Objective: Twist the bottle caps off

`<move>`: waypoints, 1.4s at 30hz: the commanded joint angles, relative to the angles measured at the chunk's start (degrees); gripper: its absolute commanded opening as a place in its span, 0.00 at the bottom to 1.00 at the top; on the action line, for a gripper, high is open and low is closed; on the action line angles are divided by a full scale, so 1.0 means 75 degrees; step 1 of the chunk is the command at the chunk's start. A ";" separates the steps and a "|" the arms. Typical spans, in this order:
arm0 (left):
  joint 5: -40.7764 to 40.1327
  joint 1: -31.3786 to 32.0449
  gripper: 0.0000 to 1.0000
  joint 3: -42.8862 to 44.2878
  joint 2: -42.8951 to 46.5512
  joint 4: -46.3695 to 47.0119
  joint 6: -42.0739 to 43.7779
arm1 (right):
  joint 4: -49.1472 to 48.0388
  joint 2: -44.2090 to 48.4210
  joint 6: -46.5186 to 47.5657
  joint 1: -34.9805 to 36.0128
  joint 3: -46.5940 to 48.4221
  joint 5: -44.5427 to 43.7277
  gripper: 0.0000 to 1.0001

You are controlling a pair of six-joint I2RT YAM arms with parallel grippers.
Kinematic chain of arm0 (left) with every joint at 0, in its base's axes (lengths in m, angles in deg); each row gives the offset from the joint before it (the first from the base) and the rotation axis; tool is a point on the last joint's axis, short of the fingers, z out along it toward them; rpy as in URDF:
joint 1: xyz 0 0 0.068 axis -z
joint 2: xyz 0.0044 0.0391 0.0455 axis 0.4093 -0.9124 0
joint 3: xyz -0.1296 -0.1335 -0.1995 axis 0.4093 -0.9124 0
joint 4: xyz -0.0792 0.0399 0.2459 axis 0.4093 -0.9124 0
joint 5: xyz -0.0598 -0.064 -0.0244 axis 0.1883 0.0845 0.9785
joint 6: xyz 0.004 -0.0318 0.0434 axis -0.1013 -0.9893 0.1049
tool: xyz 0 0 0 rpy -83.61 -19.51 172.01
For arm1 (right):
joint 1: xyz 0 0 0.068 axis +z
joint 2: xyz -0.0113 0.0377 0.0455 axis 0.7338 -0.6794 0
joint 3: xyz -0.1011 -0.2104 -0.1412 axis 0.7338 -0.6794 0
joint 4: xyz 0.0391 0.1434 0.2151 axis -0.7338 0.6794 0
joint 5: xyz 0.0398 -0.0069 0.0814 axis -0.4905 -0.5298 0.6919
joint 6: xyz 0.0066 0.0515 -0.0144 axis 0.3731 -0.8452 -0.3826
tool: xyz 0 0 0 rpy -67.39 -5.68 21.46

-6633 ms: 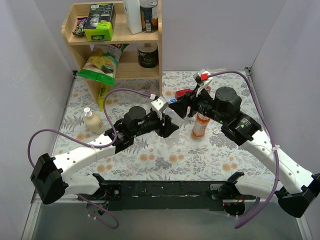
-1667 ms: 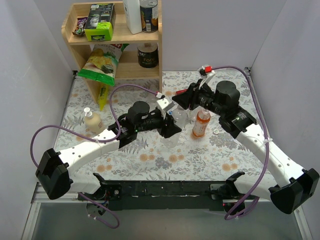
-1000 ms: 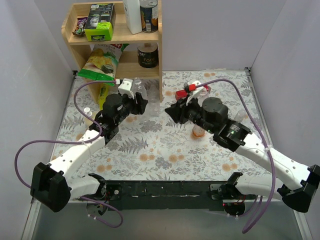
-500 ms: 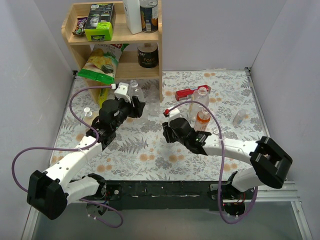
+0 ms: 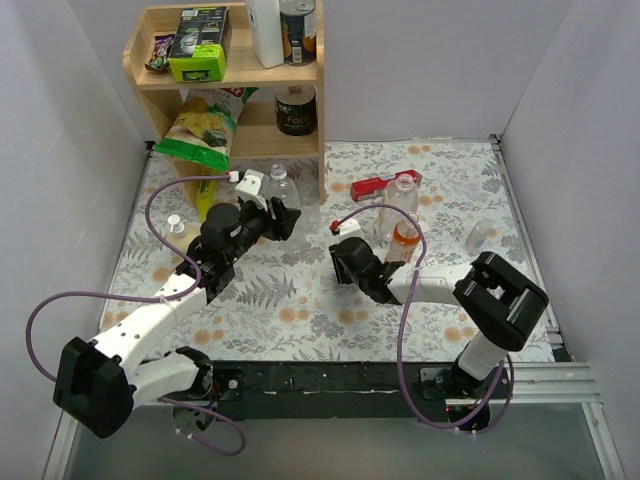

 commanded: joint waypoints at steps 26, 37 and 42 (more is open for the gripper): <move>0.1061 0.0372 0.44 -0.0068 0.0160 0.0097 0.1240 | 0.2197 0.3166 0.1058 -0.0155 0.1661 0.2305 0.67; 0.2410 0.0968 0.44 -0.0045 0.0019 -0.0113 0.1815 | 0.3793 0.4211 0.0613 -0.0518 0.3994 0.3089 0.74; 0.2410 0.1367 0.44 0.0002 -0.0109 -0.0219 0.1932 | 0.3817 0.3871 0.0613 -0.0518 0.4148 0.3605 0.72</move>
